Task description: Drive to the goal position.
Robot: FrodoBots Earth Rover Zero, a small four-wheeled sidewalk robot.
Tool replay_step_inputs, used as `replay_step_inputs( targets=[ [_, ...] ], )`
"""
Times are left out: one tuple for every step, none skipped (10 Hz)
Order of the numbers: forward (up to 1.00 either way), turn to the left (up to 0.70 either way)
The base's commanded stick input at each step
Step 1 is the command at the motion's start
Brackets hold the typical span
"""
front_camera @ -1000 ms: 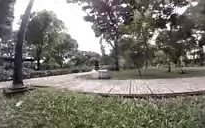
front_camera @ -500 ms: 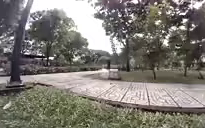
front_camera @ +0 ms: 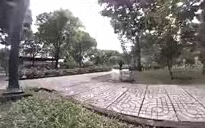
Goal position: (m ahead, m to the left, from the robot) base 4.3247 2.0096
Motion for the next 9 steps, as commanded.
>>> replay_step_inputs(
  targets=[
    [1.0,0.27],
    [1.0,0.23],
    [1.0,0.0],
    [1.0,0.0],
    [1.0,0.0],
    [1.0,0.0],
    [1.0,0.1],
    [1.0,0.2],
    [1.0,0.0]
  ],
)
